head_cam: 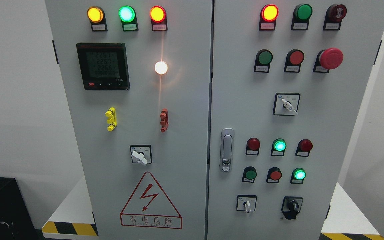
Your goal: Flip black knob to close circuit
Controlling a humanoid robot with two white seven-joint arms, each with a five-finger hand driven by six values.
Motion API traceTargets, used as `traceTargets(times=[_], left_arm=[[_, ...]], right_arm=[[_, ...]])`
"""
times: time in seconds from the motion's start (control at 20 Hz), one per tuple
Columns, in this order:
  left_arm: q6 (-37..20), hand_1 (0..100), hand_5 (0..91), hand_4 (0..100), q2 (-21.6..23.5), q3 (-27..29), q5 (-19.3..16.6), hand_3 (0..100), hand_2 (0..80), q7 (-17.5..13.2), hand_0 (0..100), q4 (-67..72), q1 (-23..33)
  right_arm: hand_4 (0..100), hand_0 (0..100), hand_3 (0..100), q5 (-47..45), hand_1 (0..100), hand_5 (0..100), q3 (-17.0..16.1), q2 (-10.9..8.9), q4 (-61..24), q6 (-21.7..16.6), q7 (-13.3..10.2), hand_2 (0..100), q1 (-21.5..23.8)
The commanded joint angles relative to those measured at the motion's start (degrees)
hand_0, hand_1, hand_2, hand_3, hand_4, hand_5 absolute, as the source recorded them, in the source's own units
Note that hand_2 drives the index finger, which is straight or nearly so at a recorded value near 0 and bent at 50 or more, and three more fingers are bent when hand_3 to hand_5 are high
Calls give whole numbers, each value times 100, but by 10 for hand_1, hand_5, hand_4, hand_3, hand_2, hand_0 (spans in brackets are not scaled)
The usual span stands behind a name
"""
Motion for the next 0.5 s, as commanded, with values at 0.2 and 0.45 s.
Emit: traceTargets(times=[0.2, 0.45], left_arm=[[1, 556, 0, 0, 0, 0, 0, 0, 0, -4, 120, -167, 132], [1, 556, 0, 0, 0, 0, 0, 0, 0, -4, 120, -167, 132]], right_arm=[[1000, 0, 1000, 522, 0, 1000, 100, 57, -756, 539, 89, 937, -427], [1000, 0, 1000, 548, 0, 1000, 108, 66, -747, 697, 116, 937, -673]])
